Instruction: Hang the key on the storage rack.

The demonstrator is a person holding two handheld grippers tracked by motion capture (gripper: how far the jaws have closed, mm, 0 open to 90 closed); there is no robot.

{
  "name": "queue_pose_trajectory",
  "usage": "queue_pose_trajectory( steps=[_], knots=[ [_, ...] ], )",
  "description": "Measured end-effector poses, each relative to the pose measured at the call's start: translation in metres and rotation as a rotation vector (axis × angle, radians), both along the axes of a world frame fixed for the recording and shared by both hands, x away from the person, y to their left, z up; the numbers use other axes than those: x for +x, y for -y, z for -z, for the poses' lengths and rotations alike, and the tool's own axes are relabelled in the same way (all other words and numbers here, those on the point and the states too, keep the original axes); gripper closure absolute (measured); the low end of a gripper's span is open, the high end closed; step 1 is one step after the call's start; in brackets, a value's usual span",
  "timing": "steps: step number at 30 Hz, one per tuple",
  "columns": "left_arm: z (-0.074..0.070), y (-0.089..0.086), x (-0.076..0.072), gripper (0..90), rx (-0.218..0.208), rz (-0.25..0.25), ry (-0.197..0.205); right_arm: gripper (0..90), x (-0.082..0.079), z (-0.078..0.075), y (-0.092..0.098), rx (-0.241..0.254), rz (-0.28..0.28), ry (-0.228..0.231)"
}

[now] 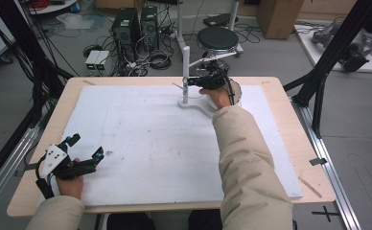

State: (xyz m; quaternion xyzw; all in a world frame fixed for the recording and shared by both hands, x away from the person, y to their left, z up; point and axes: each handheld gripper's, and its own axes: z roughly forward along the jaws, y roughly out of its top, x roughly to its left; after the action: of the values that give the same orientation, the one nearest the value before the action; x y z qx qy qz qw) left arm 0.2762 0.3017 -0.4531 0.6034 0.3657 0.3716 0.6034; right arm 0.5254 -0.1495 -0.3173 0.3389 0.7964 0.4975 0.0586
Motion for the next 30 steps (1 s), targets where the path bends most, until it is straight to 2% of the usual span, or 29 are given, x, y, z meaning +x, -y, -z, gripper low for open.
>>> queue_pose_trajectory(
  steps=[10, 16, 23, 26, 30],
  knots=[
    [0.0, -0.0003, 0.0001, 1.7, 0.002, 0.0, 0.001, 88.6, 0.0038, 0.0049, -0.0012, -0.01, 0.025, -0.006],
    [-0.0001, -0.0003, 0.0001, 1.7, 0.001, 0.0, 0.0, 88.3, 0.0064, 0.0087, -0.0034, -0.034, 0.048, -0.005],
    [-0.0001, -0.0003, 0.0001, 1.7, 0.001, 0.0, 0.0, 86.8, 0.0071, 0.0099, -0.0055, -0.036, 0.067, 0.007],
    [-0.0001, -0.0004, 0.0001, 1.7, 0.003, 0.0, 0.0, 82.7, 0.0076, 0.0097, -0.0041, -0.012, 0.078, 0.011],
    [-0.0001, -0.0004, 0.0, 1.7, 0.003, 0.0, -0.001, 82.7, 0.0071, 0.0087, -0.0028, -0.016, 0.08, 0.017]
  ],
)
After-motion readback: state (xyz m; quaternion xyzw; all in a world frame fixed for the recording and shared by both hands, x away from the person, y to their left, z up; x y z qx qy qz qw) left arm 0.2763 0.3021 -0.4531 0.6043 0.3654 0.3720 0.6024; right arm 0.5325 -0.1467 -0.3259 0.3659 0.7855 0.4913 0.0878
